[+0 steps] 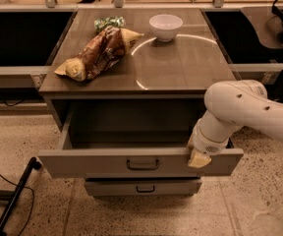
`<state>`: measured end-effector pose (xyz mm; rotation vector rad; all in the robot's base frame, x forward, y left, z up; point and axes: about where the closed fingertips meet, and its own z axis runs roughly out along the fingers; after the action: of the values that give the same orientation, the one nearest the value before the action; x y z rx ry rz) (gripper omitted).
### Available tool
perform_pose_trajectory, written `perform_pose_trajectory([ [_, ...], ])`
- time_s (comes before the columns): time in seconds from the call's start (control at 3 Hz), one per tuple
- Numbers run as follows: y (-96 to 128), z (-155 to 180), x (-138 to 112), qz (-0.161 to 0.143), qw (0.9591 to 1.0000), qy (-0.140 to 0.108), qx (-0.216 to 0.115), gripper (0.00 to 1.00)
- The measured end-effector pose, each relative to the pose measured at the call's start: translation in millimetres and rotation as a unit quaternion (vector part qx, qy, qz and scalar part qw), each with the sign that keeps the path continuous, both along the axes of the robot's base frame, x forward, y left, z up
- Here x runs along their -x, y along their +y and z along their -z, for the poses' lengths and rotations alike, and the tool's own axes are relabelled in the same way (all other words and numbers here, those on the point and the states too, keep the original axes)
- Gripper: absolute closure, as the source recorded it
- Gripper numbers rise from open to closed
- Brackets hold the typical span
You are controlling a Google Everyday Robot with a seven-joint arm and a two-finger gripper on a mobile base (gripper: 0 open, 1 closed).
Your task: Open top drawer
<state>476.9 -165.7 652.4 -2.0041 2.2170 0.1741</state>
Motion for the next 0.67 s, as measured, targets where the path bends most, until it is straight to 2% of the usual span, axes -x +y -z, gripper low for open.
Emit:
perform_pose_trajectory([
  [0.33,0.0,0.5,0.8,-0.001,1.0,0.0,-0.002,0.89],
  [0.67,-0.5,1.5,1.9,-0.001,1.0,-0.001,-0.006,1.0],
])
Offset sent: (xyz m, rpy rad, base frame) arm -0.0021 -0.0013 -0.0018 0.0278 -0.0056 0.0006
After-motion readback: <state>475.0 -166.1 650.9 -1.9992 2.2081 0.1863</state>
